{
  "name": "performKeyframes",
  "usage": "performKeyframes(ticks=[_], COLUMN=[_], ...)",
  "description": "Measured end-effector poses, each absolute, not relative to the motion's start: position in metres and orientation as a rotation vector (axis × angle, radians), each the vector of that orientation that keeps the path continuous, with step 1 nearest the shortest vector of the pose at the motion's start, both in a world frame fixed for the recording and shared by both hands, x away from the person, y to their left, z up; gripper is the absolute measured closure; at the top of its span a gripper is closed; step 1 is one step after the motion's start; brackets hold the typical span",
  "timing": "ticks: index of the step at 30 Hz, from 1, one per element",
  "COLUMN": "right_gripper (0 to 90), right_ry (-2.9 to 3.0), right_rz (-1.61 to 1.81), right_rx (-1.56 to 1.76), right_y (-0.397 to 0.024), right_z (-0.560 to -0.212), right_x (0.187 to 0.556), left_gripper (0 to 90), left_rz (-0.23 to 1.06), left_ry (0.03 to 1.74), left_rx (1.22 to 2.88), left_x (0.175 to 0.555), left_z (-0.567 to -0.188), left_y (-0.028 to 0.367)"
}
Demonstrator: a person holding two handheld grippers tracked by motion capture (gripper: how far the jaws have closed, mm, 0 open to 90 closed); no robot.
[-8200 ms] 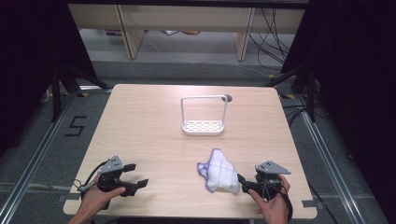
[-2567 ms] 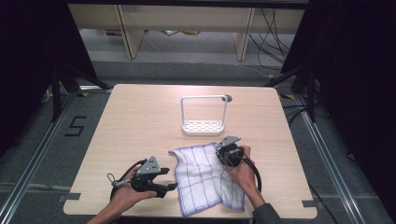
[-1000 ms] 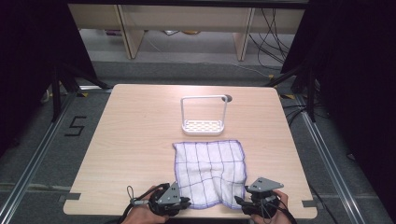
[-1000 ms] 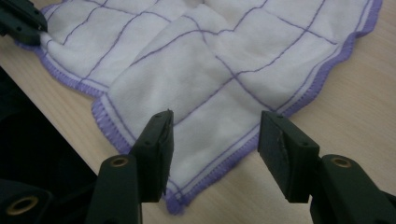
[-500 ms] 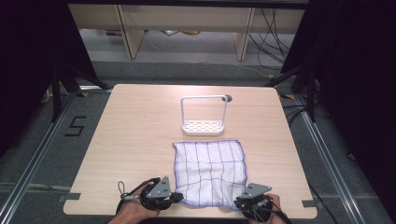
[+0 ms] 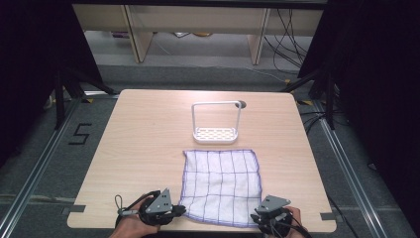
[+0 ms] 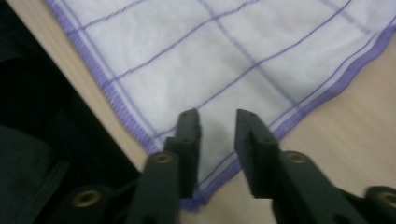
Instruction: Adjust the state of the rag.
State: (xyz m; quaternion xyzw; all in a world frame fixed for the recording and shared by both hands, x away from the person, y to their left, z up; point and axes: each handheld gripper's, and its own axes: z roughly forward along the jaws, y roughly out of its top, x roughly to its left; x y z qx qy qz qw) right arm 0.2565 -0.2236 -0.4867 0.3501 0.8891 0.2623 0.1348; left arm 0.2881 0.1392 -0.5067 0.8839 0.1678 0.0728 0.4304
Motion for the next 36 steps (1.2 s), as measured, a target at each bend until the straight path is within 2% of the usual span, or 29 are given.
performKeyframes(ticks=[4,6,8,9,10,11,12,13,16,17,19,22,28,36], right_gripper=[54.0,50.7,47.7,47.7,46.1,46.1,45.7,45.4,45.5,45.5,46.2,47.3,48.6,47.1], right_ry=[2.487,2.405,2.344,2.344,2.294,2.289,2.269,2.256,2.237,2.237,2.239,2.228,2.210,2.267], right_rz=[0.831,0.896,0.939,0.939,0.960,0.963,0.958,0.957,0.942,0.942,0.922,0.918,0.907,0.892], right_rx=[1.057,1.105,1.127,1.127,1.132,1.140,1.109,1.120,1.119,1.119,1.135,1.150,1.196,1.241], right_y=[-0.228,-0.233,-0.236,-0.236,-0.239,-0.239,-0.240,-0.239,-0.240,-0.240,-0.237,-0.236,-0.238,-0.235], right_z=[-0.481,-0.476,-0.471,-0.471,-0.466,-0.464,-0.461,-0.459,-0.455,-0.455,-0.453,-0.451,-0.449,-0.458], right_x=[0.261,0.268,0.279,0.279,0.295,0.301,0.314,0.320,0.350,0.350,0.379,0.397,0.424,0.441], left_gripper=[60.3,50.7,46.4,45.2,44.1,42.5,40.8,40.1,38.0,37.3,36.8,37.8,36.6,32.3], left_rz=[0.194,0.175,0.219,0.219,0.230,0.230,0.238,0.238,0.248,0.248,0.273,0.291,0.274,0.213], left_ry=[0.477,0.577,0.635,0.635,0.671,0.671,0.725,0.725,0.832,0.832,0.882,0.911,0.950,0.980], left_rx=[2.144,2.069,2.015,2.015,2.043,2.043,2.029,2.029,1.995,1.995,1.991,1.983,1.968,1.973], left_x=[0.292,0.300,0.312,0.312,0.328,0.328,0.348,0.348,0.383,0.383,0.403,0.416,0.433,0.450], left_z=[-0.496,-0.490,-0.486,-0.486,-0.482,-0.482,-0.482,-0.482,-0.487,-0.487,-0.491,-0.492,-0.492,-0.494], left_y=[0.154,0.162,0.165,0.165,0.169,0.169,0.169,0.169,0.164,0.164,0.163,0.162,0.160,0.159])
